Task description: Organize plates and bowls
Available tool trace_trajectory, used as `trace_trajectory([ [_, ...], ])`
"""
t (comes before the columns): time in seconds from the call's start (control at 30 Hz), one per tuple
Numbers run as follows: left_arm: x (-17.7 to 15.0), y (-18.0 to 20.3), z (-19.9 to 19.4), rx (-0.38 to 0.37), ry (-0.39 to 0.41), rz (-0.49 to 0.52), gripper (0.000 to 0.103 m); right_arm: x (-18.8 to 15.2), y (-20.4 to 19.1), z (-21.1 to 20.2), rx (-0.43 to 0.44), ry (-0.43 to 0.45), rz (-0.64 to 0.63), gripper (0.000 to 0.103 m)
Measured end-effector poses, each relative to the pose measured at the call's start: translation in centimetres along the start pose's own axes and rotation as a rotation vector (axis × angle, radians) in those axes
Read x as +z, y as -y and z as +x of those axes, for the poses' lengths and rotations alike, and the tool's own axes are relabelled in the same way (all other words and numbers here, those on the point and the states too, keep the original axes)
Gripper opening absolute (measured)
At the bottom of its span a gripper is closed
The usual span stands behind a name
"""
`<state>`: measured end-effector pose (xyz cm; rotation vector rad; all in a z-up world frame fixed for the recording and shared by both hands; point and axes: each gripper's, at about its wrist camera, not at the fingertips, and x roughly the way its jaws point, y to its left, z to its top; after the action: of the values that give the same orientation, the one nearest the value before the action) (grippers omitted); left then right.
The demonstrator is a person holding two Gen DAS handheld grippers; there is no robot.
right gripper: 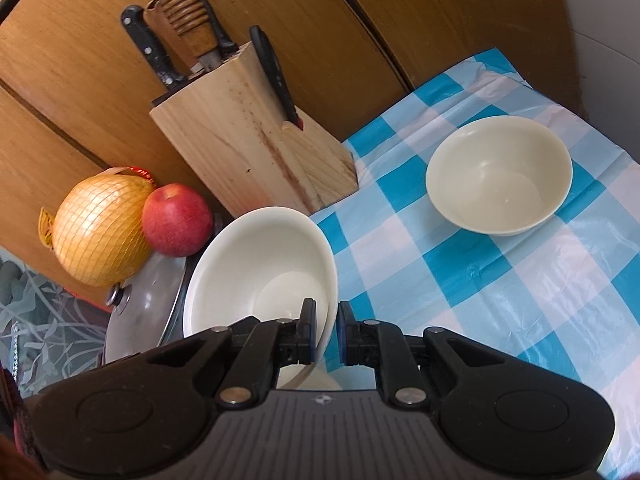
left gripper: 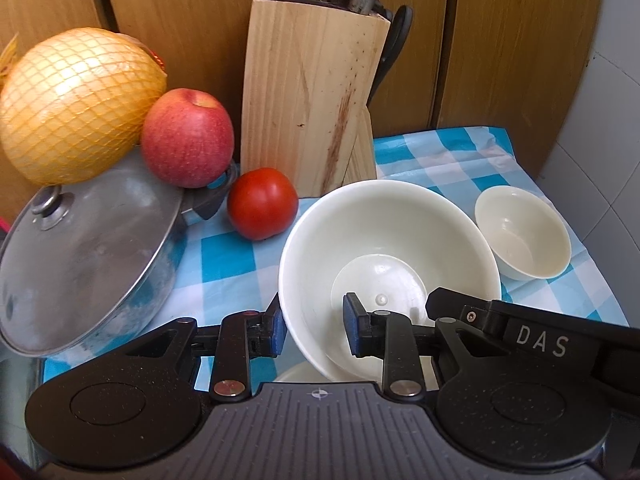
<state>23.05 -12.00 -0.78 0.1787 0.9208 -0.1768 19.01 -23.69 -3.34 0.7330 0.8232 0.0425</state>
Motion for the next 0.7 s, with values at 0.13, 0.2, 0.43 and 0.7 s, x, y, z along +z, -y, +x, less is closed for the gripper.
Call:
trace_trajectory([
  [0.13,-0.5,-0.2,-0.9,0.014,0.012,0.003,0.036,-0.5,-0.4,-0.5,0.016,-0.011,-0.008,0.012],
  [0.2,-0.9,-0.4,-1.3,0.016,0.017,-0.001,0.037,-0.8,-0.7,-0.8,0.019,-0.013,-0.016,0.012],
  [0.43,-2.0,-1.0,-2.7,0.027,0.026,-0.008,0.037,-1.8,-1.6,-1.9,0.03,-0.023,-0.043,0.012],
  [0.7,-3.3,-1.2,-3.8,0.035,0.023,-0.005,0.037,-3.1,-1.7,-2.8,0.036,-0.043,-0.052,0.012],
])
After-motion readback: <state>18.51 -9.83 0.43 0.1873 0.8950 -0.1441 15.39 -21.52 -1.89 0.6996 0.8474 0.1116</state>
